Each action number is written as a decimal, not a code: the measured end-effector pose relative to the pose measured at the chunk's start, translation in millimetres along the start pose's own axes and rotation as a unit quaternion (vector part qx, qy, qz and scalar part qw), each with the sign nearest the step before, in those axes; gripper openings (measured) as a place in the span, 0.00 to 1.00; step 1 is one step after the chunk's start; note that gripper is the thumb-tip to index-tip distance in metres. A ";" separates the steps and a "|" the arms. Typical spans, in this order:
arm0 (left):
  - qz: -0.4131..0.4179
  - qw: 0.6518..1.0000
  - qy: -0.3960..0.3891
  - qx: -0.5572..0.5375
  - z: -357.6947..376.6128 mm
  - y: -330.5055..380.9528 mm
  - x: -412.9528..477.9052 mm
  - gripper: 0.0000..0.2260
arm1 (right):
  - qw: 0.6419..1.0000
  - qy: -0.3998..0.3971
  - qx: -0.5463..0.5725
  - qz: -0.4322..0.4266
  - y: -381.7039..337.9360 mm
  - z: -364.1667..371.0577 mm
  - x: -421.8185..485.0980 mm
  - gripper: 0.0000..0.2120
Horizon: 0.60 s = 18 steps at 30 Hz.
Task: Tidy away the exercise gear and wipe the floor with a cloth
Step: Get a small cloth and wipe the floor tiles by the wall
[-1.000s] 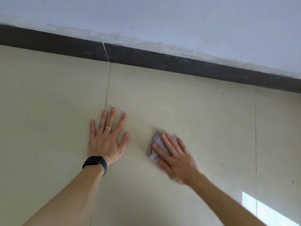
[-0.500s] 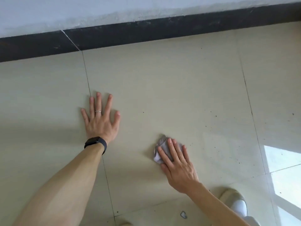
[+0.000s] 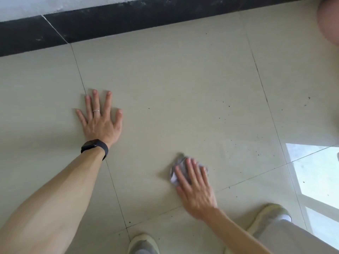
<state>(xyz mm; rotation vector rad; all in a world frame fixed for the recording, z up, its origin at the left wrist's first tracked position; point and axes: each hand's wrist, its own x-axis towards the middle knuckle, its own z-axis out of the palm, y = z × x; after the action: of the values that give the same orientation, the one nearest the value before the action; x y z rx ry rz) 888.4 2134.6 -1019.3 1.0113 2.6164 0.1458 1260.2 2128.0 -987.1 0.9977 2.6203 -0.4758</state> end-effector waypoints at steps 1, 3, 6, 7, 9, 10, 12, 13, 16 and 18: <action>0.001 1.000 -0.010 -0.001 -0.8 -0.2 1.0 0.28 | 0.999 0.001 -0.003 -0.032 -3.2 6.0 -15.6 0.26; 0.015 1.000 -0.025 -0.005 -5.1 -1.9 -0.1 0.28 | 0.996 -0.009 -0.029 -0.088 13.2 4.2 -11.0 0.26; 0.061 0.998 0.008 -0.001 -4.5 -8.2 -32.8 0.29 | 0.998 0.011 -0.051 -0.043 44.5 -17.0 42.6 0.27; 0.065 0.998 0.013 -0.002 0.0 -10.3 -51.5 0.29 | 0.999 0.035 -0.031 0.026 51.1 -23.9 62.0 0.27; 0.070 0.997 0.005 0.008 13.6 -14.1 -85.7 0.30 | 0.984 0.079 0.025 0.156 45.9 -28.3 84.2 0.27; 0.076 0.997 0.000 0.020 20.2 -16.1 -96.5 0.30 | 0.979 0.092 0.038 0.176 33.6 -25.3 83.3 0.27; 0.078 0.996 -0.002 0.035 26.5 -19.3 -100.8 0.30 | 0.992 0.072 0.017 0.104 -1.3 -7.2 59.6 0.28; 0.077 0.996 -0.005 0.036 26.0 -19.6 -98.0 0.30 | 0.998 0.053 -0.002 0.024 -16.3 0.3 43.9 0.27; 0.080 0.996 0.000 0.036 24.1 -19.0 -96.2 0.30 | 0.986 0.018 -0.041 -0.163 -21.9 4.7 31.7 0.25; 0.086 0.996 0.009 0.034 25.0 -19.0 -98.5 0.30 | 0.981 0.017 -0.062 -0.185 -3.7 -7.7 61.1 0.25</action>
<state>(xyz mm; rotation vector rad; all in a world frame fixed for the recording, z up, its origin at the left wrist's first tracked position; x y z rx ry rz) 953.1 2054.0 -1020.5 1.2652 2.5625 0.1079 1212.8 2164.1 -1002.9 0.4819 2.8350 -0.3729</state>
